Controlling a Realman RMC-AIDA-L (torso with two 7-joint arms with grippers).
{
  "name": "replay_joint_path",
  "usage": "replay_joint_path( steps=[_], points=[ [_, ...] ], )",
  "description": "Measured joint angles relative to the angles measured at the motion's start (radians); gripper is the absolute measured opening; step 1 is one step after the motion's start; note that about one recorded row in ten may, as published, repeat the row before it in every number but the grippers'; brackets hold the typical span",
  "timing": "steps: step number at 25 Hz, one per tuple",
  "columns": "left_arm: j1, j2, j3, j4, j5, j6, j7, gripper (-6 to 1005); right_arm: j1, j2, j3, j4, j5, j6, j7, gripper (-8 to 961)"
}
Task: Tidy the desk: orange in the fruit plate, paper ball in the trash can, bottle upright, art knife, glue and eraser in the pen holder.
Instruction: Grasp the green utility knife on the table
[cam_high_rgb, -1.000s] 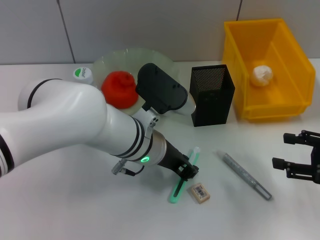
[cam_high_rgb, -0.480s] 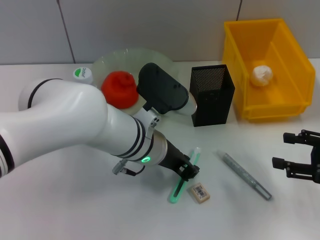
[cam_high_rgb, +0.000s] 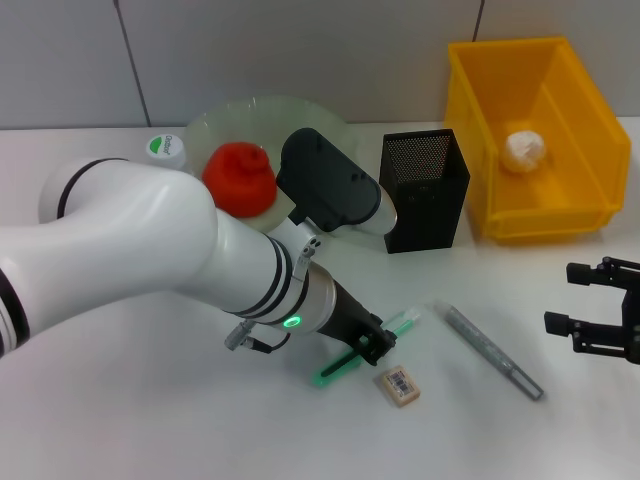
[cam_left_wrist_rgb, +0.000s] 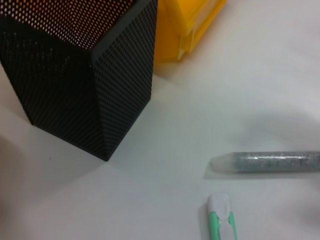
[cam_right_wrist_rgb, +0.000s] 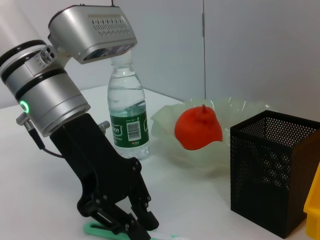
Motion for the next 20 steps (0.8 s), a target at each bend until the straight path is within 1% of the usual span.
replay_joint_path(
  steps=[6,12,17,20],
  points=[
    [0.0,0.0,-0.012,0.001,-0.004,0.007,0.0,208,0.002,0.0,-0.004,0.0,0.0,0.004,0.001,722],
    [0.0,0.0,-0.013,0.001,-0.003,0.013,0.0,269,0.003,0.0,-0.003,0.0,-0.001,0.005,0.001,721],
    [-0.002,0.0,-0.013,0.001,0.0,0.018,0.0,454,0.003,0.0,-0.004,0.0,-0.001,0.005,0.001,720],
    [-0.004,0.0,-0.013,0.001,0.0,0.028,0.0,490,0.003,0.0,-0.003,0.0,-0.002,0.005,0.001,720]
  ],
)
